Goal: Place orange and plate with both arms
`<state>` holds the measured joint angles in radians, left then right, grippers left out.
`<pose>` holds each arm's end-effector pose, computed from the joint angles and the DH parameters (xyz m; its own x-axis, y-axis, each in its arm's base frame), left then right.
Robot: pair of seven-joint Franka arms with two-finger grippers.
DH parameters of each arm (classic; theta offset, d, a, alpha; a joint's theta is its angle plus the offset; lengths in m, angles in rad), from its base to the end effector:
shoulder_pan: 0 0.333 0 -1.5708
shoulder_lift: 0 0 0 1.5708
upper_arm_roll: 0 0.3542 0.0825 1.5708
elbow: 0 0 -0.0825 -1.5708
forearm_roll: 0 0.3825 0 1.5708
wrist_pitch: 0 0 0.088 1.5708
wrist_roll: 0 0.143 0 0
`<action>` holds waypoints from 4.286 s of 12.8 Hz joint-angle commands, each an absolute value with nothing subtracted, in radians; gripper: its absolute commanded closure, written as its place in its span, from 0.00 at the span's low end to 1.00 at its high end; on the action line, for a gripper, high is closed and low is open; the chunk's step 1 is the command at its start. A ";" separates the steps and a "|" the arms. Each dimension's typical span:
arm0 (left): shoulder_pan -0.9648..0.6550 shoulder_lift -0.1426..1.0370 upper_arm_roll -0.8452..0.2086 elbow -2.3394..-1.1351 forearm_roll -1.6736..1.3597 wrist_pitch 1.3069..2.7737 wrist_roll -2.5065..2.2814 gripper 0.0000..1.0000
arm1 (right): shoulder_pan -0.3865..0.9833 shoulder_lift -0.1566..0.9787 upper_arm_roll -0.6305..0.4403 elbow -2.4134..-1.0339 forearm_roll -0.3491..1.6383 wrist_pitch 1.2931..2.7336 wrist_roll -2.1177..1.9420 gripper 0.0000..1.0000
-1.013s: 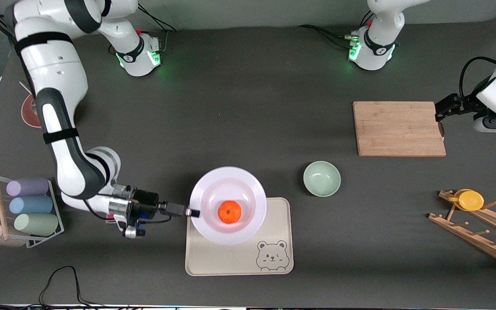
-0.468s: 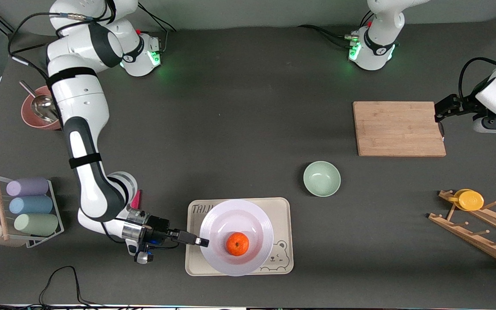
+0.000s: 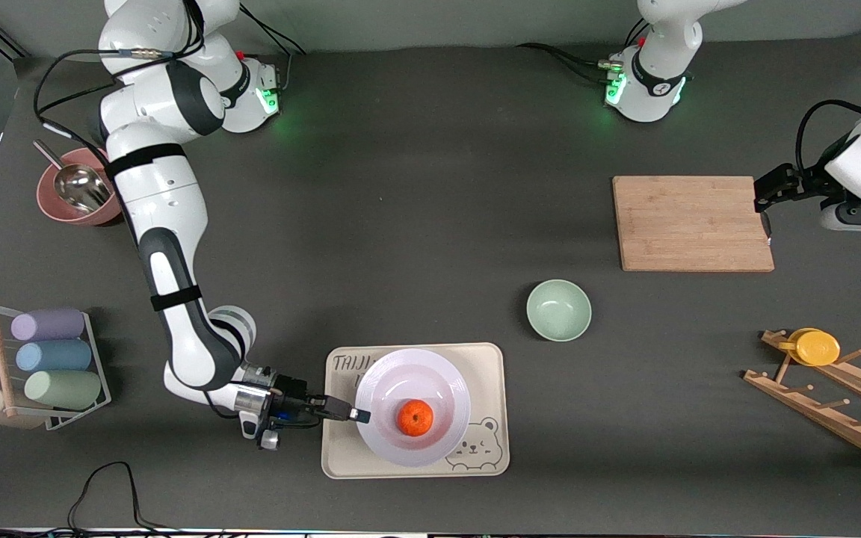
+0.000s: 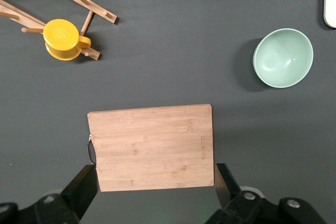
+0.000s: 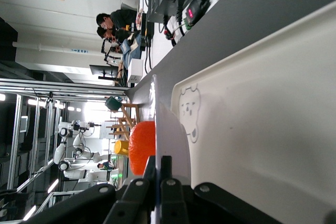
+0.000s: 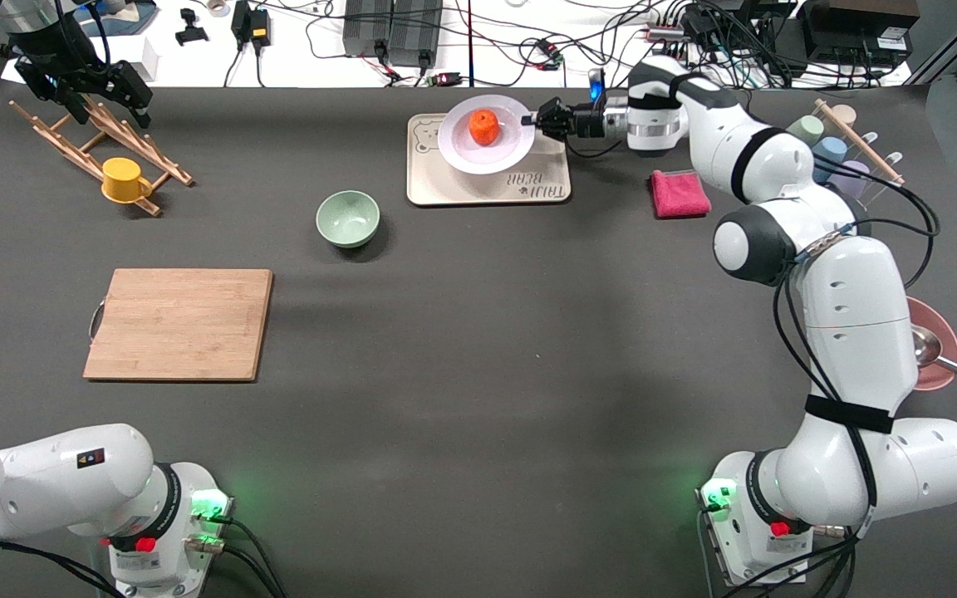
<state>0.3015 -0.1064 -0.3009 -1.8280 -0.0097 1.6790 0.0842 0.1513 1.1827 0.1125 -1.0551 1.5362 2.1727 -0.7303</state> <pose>0.5179 -0.0076 0.5688 0.9956 -0.0794 -0.0490 -0.0803 -0.9966 -0.0178 0.7974 0.2478 0.1321 0.9662 -0.2307 0.1151 0.0409 -0.3038 -0.9519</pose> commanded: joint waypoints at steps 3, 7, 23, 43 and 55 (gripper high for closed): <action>0.308 -0.124 -0.301 -1.847 -0.014 1.686 0.103 0.00 | 0.169 1.229 0.123 -1.009 1.631 2.210 -0.815 1.00; 0.310 -0.126 -0.301 -1.847 -0.014 1.684 0.103 0.00 | 0.181 1.238 0.121 -1.012 1.628 2.232 -0.844 1.00; 0.311 -0.124 -0.301 -1.855 -0.014 1.695 0.103 0.00 | 0.183 1.224 0.117 -1.072 1.626 2.269 -0.853 0.54; 0.311 -0.118 -0.301 -1.855 -0.014 1.698 0.103 0.00 | 0.123 0.826 0.034 -1.489 1.251 2.301 -0.651 0.54; 0.311 -0.117 -0.301 -1.855 -0.014 1.697 0.103 0.00 | 0.005 0.200 -0.120 -1.755 0.352 1.830 -0.359 0.39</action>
<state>0.3030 -0.1046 -0.2974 -1.8403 -0.0096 1.6825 0.0842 0.0091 0.2921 -0.1127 -1.7085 0.4560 1.8764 -0.4156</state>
